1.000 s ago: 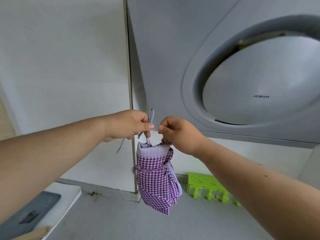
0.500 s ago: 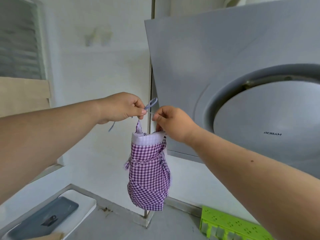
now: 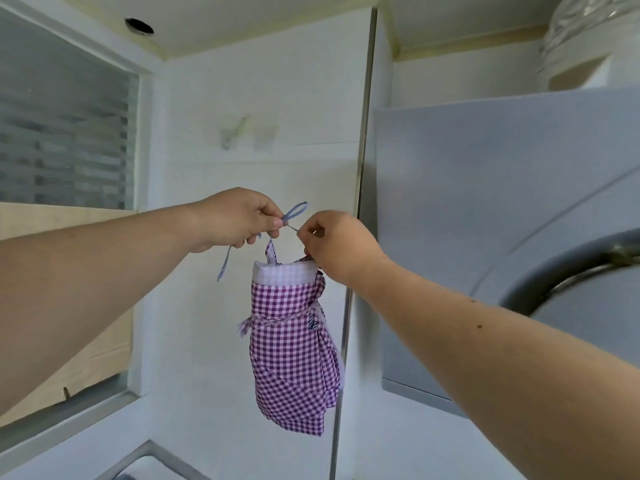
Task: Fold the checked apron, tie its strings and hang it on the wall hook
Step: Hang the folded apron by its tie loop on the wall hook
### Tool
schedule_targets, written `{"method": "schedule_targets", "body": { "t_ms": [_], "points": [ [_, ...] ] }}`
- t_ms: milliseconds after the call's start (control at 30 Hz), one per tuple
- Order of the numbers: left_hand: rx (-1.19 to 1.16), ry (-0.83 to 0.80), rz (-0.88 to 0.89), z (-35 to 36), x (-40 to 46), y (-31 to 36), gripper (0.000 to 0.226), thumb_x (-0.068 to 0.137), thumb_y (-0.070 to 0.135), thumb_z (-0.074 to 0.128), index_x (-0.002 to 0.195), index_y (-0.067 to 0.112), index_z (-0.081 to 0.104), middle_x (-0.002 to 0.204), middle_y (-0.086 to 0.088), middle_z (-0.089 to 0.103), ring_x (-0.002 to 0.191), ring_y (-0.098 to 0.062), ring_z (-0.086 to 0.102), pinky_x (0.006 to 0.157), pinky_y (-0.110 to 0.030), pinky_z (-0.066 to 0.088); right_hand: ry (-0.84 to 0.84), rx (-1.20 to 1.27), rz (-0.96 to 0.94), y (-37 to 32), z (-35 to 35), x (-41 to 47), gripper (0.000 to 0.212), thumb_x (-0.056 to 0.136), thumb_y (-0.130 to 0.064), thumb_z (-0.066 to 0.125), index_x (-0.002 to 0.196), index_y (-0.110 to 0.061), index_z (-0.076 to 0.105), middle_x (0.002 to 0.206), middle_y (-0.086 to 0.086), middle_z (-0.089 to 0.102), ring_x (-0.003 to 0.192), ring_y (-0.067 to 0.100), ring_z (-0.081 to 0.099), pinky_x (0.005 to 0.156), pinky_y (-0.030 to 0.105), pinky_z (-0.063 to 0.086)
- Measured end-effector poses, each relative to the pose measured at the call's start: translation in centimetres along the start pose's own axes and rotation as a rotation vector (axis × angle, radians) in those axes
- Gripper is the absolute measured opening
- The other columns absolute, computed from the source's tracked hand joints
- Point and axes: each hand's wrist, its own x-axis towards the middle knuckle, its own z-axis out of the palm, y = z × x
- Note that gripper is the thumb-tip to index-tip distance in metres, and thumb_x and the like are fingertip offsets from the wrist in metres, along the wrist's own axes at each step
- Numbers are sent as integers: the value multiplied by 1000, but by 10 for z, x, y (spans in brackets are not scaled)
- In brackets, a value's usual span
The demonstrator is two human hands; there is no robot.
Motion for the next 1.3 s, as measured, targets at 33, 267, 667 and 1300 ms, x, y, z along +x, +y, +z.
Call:
{"method": "schedule_targets", "body": {
  "t_ms": [33, 267, 667, 1300],
  "points": [
    [7, 8, 0, -9, 10, -8, 10, 103, 28, 68, 103, 21, 75, 93, 6, 78, 65, -13, 53, 55, -24, 43, 13, -12, -4, -5, 6, 13, 18, 101, -28, 54, 98, -18, 69, 85, 1, 75, 75, 22, 72, 69, 41, 62],
    [12, 165, 77, -60, 74, -59, 8, 102, 27, 68, 100, 24, 76, 91, 10, 79, 75, -2, 64, 67, -24, 46, 83, -135, -131, -27, 42, 103, 8, 100, -25, 55, 103, -29, 61, 83, -7, 68, 70, 16, 66, 64, 34, 57],
    [51, 450, 194, -124, 191, -128, 11, 103, 27, 66, 105, 22, 75, 94, 5, 78, 81, -10, 67, 63, -24, 45, 172, -384, -273, -44, 105, 265, 22, 101, -23, 55, 117, -25, 70, 107, 0, 72, 93, 22, 66, 82, 38, 57],
    [-28, 541, 195, -159, 284, -174, 11, 94, 18, 78, 86, 24, 75, 95, 7, 74, 83, -4, 64, 67, -20, 45, 235, -703, -284, -62, 140, 370, 15, 95, -14, 57, 82, -21, 59, 74, -2, 54, 81, 24, 59, 69, 31, 41]
  ]
}}
